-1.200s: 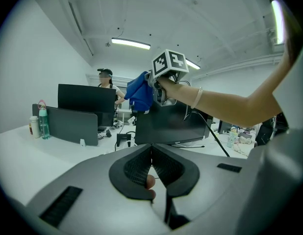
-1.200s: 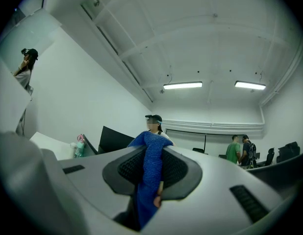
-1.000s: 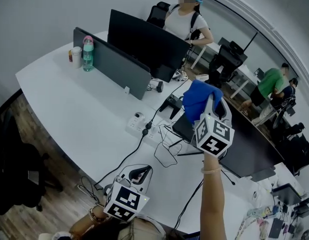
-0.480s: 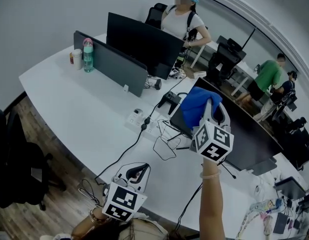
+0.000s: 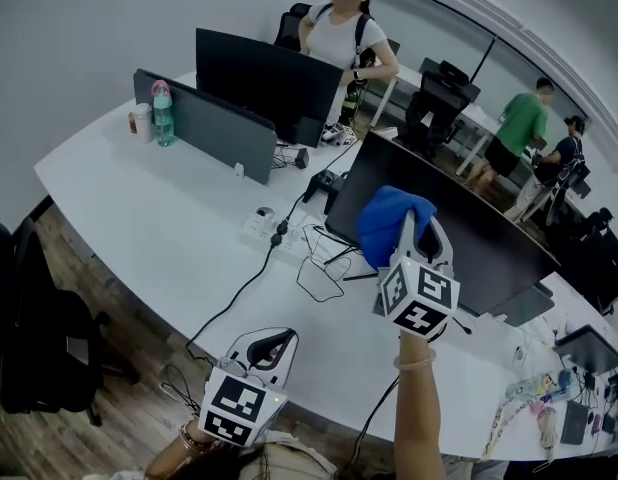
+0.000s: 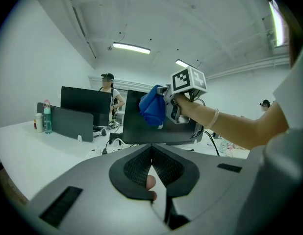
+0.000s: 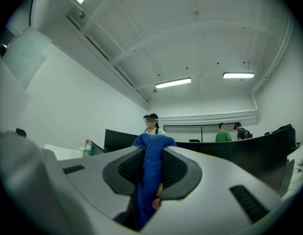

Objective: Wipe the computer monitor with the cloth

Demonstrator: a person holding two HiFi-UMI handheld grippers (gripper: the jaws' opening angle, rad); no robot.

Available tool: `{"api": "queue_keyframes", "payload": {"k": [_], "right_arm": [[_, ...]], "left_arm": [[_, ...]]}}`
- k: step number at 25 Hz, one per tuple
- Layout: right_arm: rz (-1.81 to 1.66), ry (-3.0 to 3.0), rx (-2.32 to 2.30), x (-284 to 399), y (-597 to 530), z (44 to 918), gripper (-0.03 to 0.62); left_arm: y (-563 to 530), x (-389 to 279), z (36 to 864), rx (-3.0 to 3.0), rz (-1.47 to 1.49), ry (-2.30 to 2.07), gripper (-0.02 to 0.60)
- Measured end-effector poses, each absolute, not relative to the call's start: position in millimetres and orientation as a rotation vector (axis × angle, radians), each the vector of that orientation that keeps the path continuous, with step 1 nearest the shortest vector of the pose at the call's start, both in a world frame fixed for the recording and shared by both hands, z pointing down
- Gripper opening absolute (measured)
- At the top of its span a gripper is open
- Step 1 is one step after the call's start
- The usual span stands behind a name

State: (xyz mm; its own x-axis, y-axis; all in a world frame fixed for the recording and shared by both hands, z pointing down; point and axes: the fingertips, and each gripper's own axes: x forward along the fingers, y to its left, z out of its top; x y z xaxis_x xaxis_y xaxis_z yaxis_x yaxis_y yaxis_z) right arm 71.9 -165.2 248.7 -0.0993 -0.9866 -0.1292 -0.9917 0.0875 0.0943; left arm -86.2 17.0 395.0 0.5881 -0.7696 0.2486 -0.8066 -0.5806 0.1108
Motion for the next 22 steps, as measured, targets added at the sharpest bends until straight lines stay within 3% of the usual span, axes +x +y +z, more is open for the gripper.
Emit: {"api": "queue_keyframes", "payload": {"k": [22], "right_arm": [[0.148, 2.152, -2.193, 168, -60, 281, 0.071]], "left_arm": [[43, -5, 385, 2.709, 0.318, -1.235, 0.009]]}}
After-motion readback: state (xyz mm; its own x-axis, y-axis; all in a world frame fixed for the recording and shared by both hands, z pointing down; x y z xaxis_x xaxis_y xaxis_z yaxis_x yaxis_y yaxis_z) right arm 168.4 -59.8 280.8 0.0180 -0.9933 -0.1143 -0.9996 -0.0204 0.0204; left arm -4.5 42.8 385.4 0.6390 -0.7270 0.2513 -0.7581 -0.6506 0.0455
